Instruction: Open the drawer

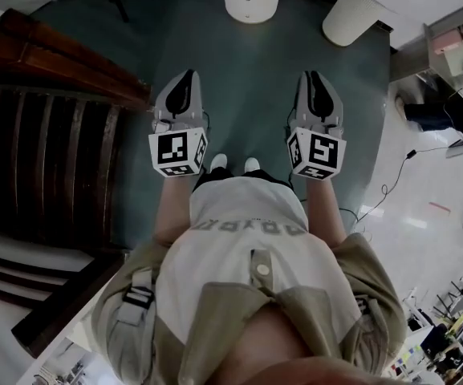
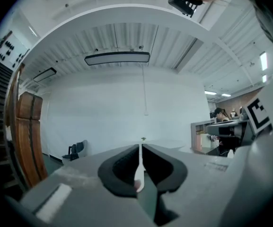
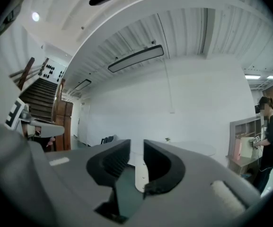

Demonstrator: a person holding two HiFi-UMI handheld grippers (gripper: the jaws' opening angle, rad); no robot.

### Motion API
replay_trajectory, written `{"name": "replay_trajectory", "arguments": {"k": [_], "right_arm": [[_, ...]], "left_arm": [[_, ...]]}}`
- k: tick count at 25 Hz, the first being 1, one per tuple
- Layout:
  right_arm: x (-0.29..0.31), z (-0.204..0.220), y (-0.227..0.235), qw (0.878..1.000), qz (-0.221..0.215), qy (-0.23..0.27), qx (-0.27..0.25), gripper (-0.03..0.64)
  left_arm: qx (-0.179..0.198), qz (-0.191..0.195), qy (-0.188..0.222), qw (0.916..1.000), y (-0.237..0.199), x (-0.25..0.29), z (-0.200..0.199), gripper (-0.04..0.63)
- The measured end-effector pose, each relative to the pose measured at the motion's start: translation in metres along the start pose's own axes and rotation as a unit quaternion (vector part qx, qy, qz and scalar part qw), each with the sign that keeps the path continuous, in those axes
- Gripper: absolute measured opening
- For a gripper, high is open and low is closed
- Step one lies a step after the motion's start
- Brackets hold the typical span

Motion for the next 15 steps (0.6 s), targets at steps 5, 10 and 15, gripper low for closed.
{"name": "replay_trajectory", "arguments": {"k": [5,10,15], "right_arm": [[-0.007,-0.004,0.008,1.0,-0.031,0.003,0.005,0.282],[-0.009,0.002,0.018,0.999,-0.037,-0.003,0.009,0.35],[-0.006,0.015,0.014,0.999,-0.04,-0.014,0.016,0.354]], "left_arm": [[-0.022,-0.009,0.001,0.9997,0.009,-0.007,-0.003,0.189],[-0.029,-0.014,0.003,0.9995,0.013,-0.007,-0.004,0.253],[-0.027,-0.017,-0.007,0.9995,0.003,-0.004,0.004,0.255]]}}
Point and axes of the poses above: the fingertips, and each gripper's own axes: x forward along the fingers, y to its right, z out of its underside, the point moved 1 cm from there along -x, backward along the fingers, and after that the axes turned 9 degrees about y, right-handed, at the moved point
